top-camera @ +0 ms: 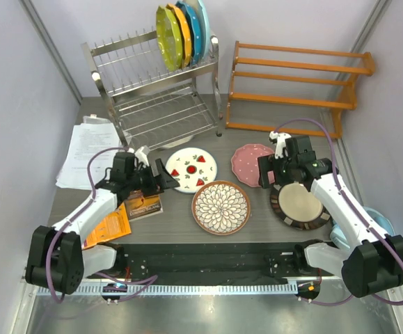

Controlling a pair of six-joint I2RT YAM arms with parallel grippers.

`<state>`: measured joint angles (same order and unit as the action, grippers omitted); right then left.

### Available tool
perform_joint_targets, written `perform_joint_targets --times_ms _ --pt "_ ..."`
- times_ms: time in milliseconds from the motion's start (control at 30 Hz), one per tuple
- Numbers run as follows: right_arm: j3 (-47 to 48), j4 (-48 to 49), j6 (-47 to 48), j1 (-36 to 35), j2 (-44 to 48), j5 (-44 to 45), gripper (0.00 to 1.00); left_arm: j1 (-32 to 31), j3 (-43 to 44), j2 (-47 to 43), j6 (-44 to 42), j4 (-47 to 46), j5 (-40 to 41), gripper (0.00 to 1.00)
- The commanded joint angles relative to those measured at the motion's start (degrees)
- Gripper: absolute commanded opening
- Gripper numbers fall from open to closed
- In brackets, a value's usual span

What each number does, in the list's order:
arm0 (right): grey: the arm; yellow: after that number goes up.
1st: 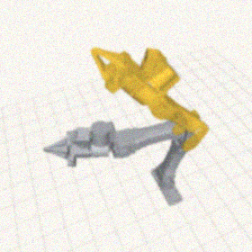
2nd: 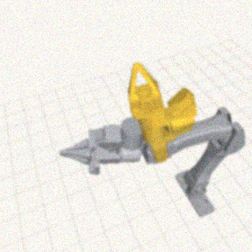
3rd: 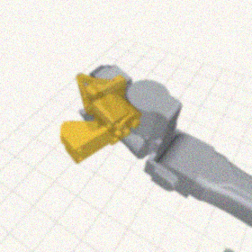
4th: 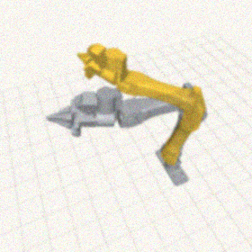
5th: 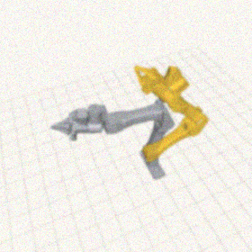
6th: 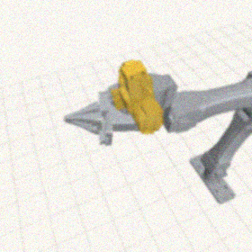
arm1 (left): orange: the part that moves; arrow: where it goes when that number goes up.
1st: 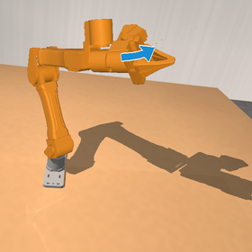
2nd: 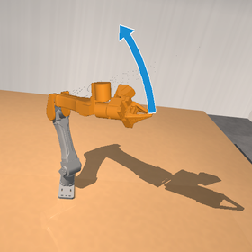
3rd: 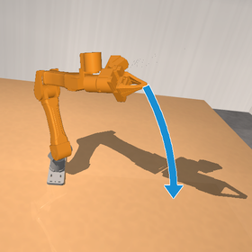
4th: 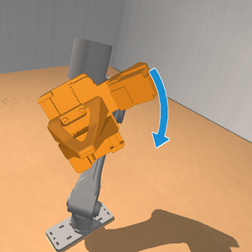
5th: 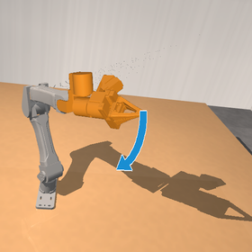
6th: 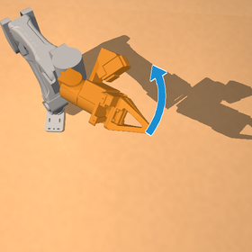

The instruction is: Load the plates into the dish rack

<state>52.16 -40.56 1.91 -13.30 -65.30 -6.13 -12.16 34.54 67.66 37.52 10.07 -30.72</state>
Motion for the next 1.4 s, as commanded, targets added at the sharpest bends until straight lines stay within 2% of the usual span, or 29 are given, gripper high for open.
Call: perform_joint_targets --times_ms 0,67,133,267,367,600,833,1067,1133,1267,1367 --pt "0.1 3.3 -3.8 -0.3 1.0 -7.7 1.0 -4.6 -1.1 1.2 0.5 -2.3 -2.8 0.85" --pt "-0.7 4.2 -2.6 -0.3 1.1 -15.0 1.0 -7.1 -1.1 2.3 -0.2 -2.6 -1.5 0.79" --pt "-2.6 6.4 -2.3 -0.4 1.2 -22.9 1.0 -8.6 -0.9 4.1 -0.2 -3.6 -0.1 0.79" --pt "-7.7 14.2 -7.3 -0.4 -0.4 -28.9 0.97 -11.8 -0.5 7.3 0.4 -5.4 1.8 0.76" --pt "-10.1 18.0 -10.5 -0.3 -2.6 -28.6 0.94 -13.0 -0.2 10.1 1.0 -7.7 2.0 0.73" --pt "-13.2 19.4 -12.6 -0.3 -2.9 -28.8 0.94 -16.7 0.5 14.0 1.4 -11.6 1.3 0.63" --pt "-15.6 21.1 -14.5 -0.3 -4.2 -29.7 0.93 -17.8 0.2 15.9 1.5 -12.2 2.1 0.59" --pt "-17.3 22.9 -15.2 -0.3 -5.0 -29.2 0.93 -20.0 4.4 23.1 1.9 -12.3 0.7 0.5" --pt "-17.6 23.4 -15.4 -0.3 -5.4 -29.6 0.93 -20.6 5.4 25.0 2.0 -12.6 0.8 0.41" --pt "-17.4 24.2 -15.0 -0.3 -8.3 -30.9 0.93 -21.2 6.5 27.1 3.1 -13.1 0.8 0.33" --pt "-16.7 24.6 -14.6 -0.2 -12.6 -32.3 0.92 -21.3 5.8 26.9 2.5 -13.5 0.8 0.17"
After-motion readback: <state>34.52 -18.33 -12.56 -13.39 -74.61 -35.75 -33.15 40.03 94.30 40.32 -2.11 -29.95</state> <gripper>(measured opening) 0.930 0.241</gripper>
